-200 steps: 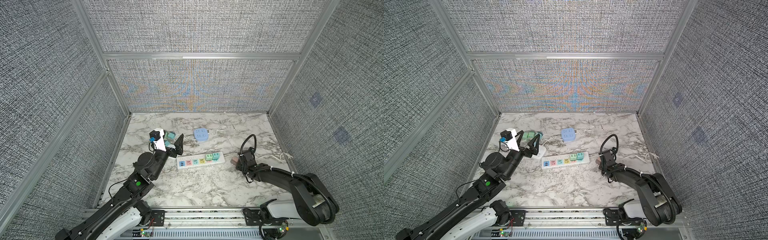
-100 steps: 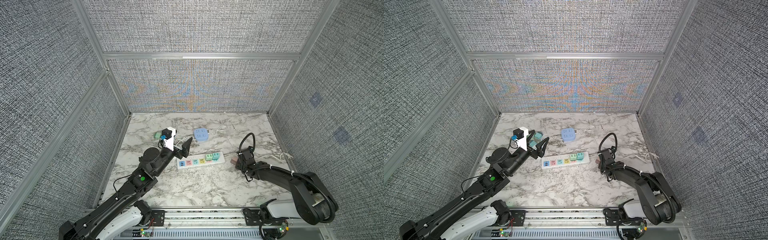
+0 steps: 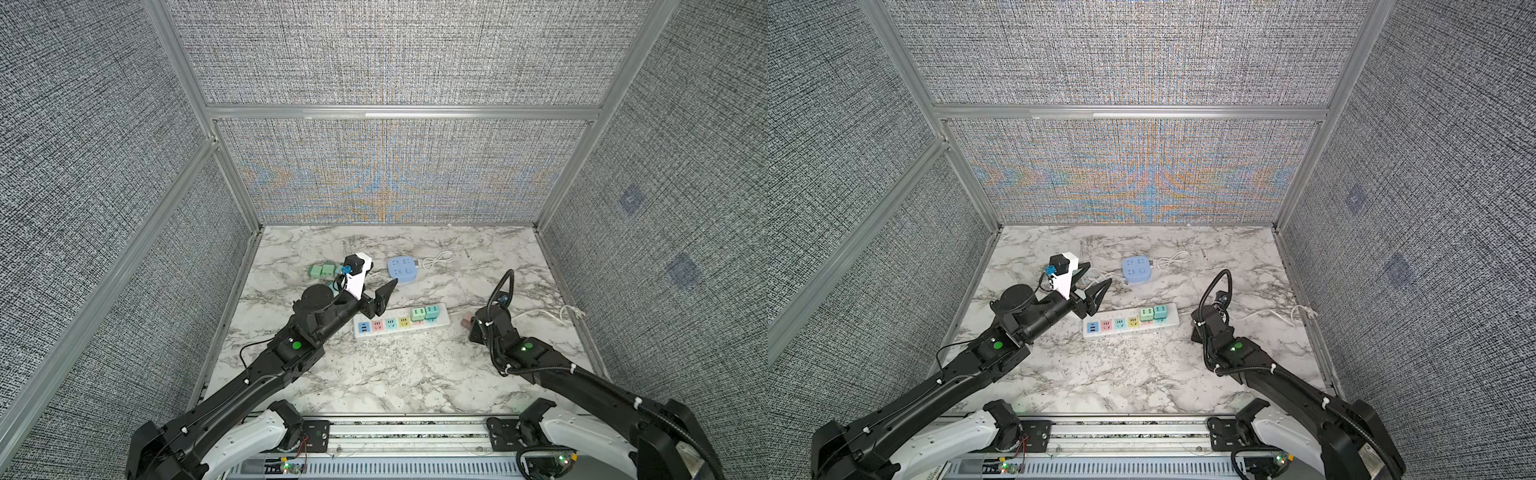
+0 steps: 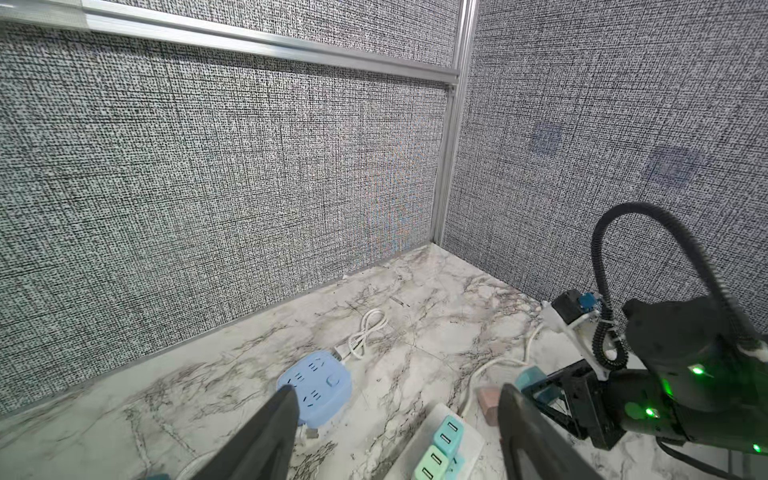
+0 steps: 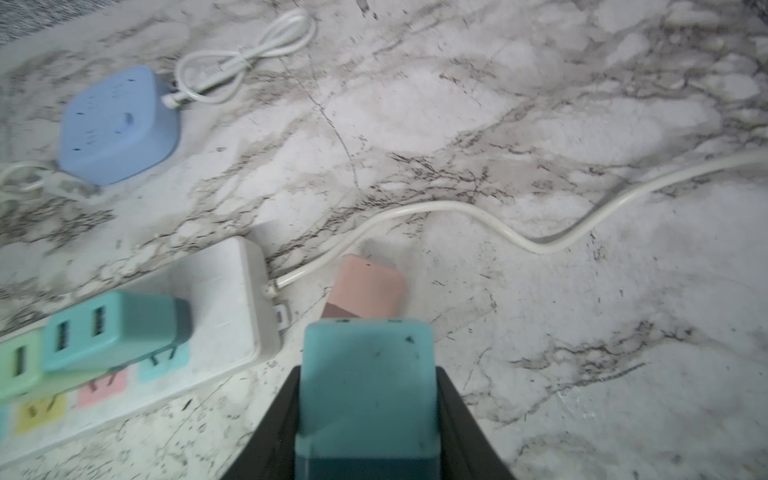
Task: Insert plugs into power strip
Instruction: Pick up the plug from the middle-right of the table, then insert the plug into the socket.
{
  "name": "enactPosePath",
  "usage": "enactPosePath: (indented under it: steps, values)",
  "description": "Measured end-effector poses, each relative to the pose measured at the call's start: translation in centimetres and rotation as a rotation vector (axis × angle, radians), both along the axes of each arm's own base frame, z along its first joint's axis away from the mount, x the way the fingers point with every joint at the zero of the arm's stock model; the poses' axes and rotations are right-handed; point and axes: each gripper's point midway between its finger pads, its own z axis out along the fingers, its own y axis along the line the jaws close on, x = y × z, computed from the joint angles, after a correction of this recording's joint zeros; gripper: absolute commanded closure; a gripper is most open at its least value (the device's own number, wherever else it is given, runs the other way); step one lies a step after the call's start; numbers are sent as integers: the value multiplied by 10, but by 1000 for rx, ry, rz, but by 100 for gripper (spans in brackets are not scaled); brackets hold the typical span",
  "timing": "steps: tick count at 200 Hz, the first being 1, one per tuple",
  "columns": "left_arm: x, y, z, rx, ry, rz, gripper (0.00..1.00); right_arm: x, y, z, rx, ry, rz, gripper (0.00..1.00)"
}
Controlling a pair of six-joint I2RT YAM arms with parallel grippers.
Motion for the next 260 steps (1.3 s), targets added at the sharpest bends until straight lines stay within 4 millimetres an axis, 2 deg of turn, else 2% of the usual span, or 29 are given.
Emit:
enactPosePath:
  steps: [57,87,132,173,189,260]
  values:
    - [-1,-15,-7,36,22,-71,19,-24,56,34,-58,-211,286,90]
    - [-5,-24,-15,64,28,-128,24,-31,79,46,-125,-342,420,91]
    - [-7,-43,-23,102,60,-216,33,-38,92,56,-231,-583,586,91]
    - [-4,-56,-32,133,110,-263,38,-42,100,107,-264,-820,617,95]
    - [-6,-60,-35,140,125,-288,39,-45,106,119,-281,-877,649,95]
    - [-19,-68,-34,130,133,-382,39,-45,127,117,-381,-945,743,95]
